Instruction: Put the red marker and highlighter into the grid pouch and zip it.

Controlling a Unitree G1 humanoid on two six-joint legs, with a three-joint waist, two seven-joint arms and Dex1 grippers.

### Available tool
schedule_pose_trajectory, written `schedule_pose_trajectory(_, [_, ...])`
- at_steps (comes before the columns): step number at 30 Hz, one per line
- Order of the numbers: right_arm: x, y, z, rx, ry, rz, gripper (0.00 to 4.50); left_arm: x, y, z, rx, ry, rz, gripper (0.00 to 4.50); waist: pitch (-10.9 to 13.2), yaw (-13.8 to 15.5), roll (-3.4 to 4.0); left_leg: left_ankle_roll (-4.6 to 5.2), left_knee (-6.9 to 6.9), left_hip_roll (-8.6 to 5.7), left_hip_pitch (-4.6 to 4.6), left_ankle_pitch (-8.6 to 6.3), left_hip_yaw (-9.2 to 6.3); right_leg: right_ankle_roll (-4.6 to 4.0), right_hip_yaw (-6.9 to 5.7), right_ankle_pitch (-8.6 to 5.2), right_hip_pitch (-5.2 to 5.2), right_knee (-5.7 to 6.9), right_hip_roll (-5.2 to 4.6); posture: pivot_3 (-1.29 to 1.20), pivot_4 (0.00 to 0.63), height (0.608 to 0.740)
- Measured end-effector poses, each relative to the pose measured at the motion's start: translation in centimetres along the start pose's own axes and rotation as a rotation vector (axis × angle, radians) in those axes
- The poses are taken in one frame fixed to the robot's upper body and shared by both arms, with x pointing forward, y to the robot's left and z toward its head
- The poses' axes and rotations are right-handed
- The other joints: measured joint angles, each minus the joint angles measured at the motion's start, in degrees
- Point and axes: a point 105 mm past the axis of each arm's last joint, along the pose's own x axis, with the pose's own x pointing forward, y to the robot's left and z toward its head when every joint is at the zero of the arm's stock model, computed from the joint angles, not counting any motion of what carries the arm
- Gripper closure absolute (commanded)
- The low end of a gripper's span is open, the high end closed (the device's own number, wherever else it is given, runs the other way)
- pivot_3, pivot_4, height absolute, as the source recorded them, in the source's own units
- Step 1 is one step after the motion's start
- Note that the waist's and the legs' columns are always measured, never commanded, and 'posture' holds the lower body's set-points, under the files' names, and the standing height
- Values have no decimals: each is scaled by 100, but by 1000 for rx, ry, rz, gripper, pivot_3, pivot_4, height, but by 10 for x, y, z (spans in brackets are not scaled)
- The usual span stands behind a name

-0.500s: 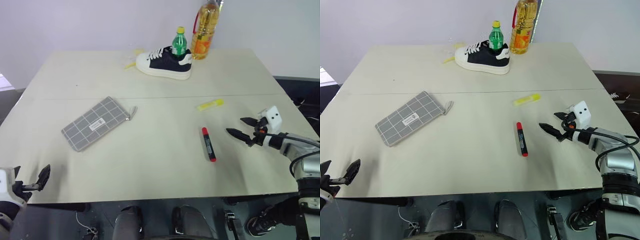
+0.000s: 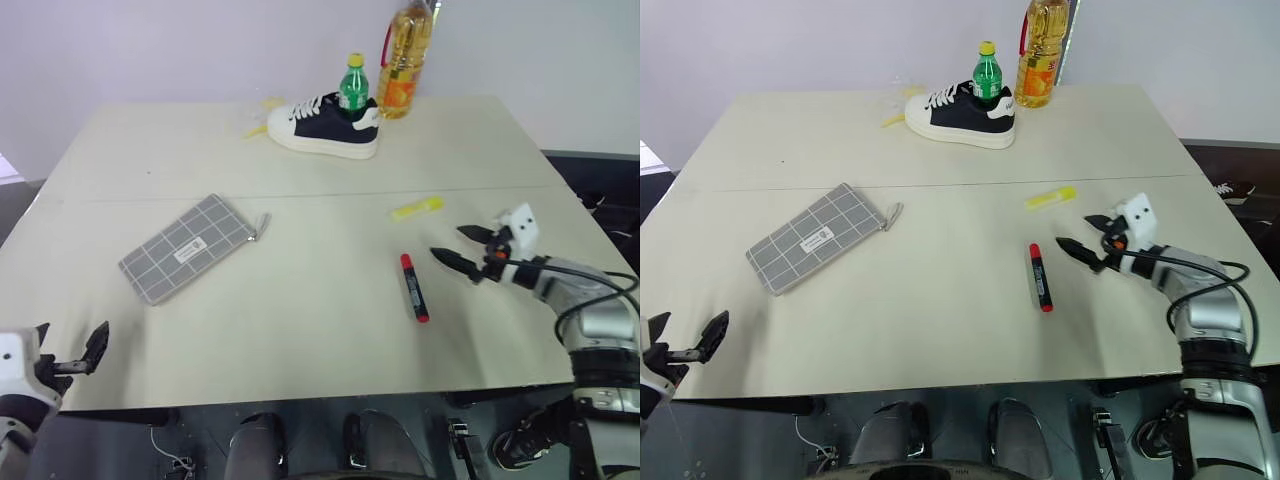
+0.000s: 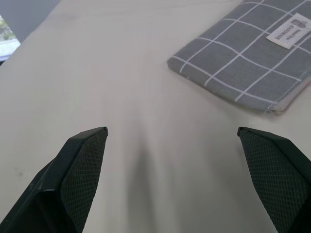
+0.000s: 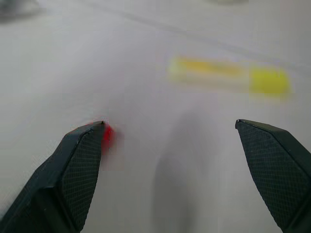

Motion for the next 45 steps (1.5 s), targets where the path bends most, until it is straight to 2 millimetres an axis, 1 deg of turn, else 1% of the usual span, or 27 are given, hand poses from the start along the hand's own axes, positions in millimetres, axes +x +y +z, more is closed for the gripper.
schedule_pose_trajectory(1, [12,14,10,-10,-33,52,55,1,-2,0,0,-13,2,0,-1,-2,-1,0,0,1,-1,0,-1,0,1,1,3,2,2,0,150,705])
schedule_pose_trajectory(2, [22,26,18,-16,-58,95,289,2,-3,1,4,-22,8,0,-2,0,-2,0,-1,4,-1,0,-1,1,1,1,2,3,2,0,150,705])
schedule_pose_trajectory(4, [43,53,36,-27,-117,182,932,3,-6,0,22,-29,5,0,-2,13,-2,0,-2,4,0,0,-2,1,0,1,-5,4,3,0,150,705])
schedule_pose_trajectory(5, [51,64,41,-35,-136,214,1448,3,-7,0,34,-33,-1,0,-2,16,-3,0,-1,4,-1,0,-2,1,-1,1,-5,4,3,0,150,705])
schedule_pose_trajectory(7, [73,85,53,-38,-175,249,2509,3,-9,-3,62,-28,-8,0,-5,17,-6,0,0,4,-1,0,-1,0,-1,1,-5,4,2,0,150,705])
schedule_pose_trajectory(9, [96,108,61,-53,-184,272,3582,6,-13,-7,98,-18,-34,0,-6,23,-9,0,3,3,-2,0,-2,-1,-2,1,-8,9,1,0,150,705])
schedule_pose_trajectory(10, [104,118,63,-58,-185,286,4098,8,-13,-7,111,-21,-39,0,-8,32,-11,0,4,3,-3,0,-2,-1,-3,1,-9,9,1,0,150,705])
schedule_pose_trajectory(11, [111,127,64,-55,-185,300,4475,10,-12,-6,128,-27,-39,0,-9,32,-13,0,3,4,-3,0,-2,-1,-4,1,-9,10,0,0,150,705])
schedule_pose_trajectory(14, [138,158,59,-29,-154,326,4475,15,-7,-3,184,-36,-33,0,-16,14,-24,-1,4,4,-3,1,-3,-1,-5,1,-9,15,1,0,150,705])
schedule_pose_trajectory(17, [166,187,50,-18,-91,332,4475,20,-6,2,304,-37,-56,0,-15,-9,-23,-2,6,3,-5,2,0,0,-5,1,-15,30,0,0,150,705])
schedule_pose_trajectory(20, [185,198,48,-11,-42,312,4475,22,-5,3,367,-40,-74,0,-15,-9,-22,-3,8,3,-6,2,5,0,-5,1,-24,42,-5,0,150,705])
schedule_pose_trajectory(23, [203,200,50,-33,-3,263,4475,22,-3,0,430,-17,-97,0,-16,-20,-24,-5,8,3,-7,3,9,0,-5,1,-33,52,-5,0,150,705])
schedule_pose_trajectory(26, [217,208,50,-50,23,243,4475,24,-6,-2,466,-4,-129,0,-17,-30,-26,-7,8,3,-10,4,19,-1,-5,0,-55,80,-12,0,150,705])
schedule_pose_trajectory(27, [220,208,49,-57,31,234,4475,25,-7,-3,484,2,-145,0,-17,-20,-26,-9,8,3,-12,5,22,-1,-5,0,-61,86,-14,0,150,705])
schedule_pose_trajectory(31, [223,198,44,-44,41,198,4475,32,-3,-8,562,35,-173,0,-18,-22,-28,-11,6,3,-13,6,32,-1,-5,1,-70,87,-20,0,150,705])
schedule_pose_trajectory(36, [220,200,47,-44,12,229,4475,44,-6,-2,674,-5,-215,0,-18,-42,-28,-14,2,5,-13,8,33,-1,-5,1,-77,95,-22,0,150,705])
schedule_pose_trajectory(38, [215,198,45,-35,-1,236,4475,51,-8,2,746,-32,-249,0,-19,-29,-29,-14,2,4,-13,8,33,-1,-6,1,-78,96,-24,0,150,705])
schedule_pose_trajectory(40, [209,196,37,-23,5,239,4475,59,-9,5,827,-57,-290,0,-19,-7,-29,-15,3,3,-13,8,34,-1,-6,1,-77,97,-25,0,150,705])
schedule_pose_trajectory(43, [200,192,28,-5,19,235,4475,71,-13,8,911,-105,-336,0,-22,15,-24,-15,3,2,-10,9,37,-1,-9,1,-77,100,-28,0,150,705])
schedule_pose_trajectory(45, [195,191,26,2,21,232,4475,80,-15,10,956,-134,-358,0,-22,13,-22,-17,3,2,-9,10,38,-1,-10,1,-78,103,-28,0,150,705])
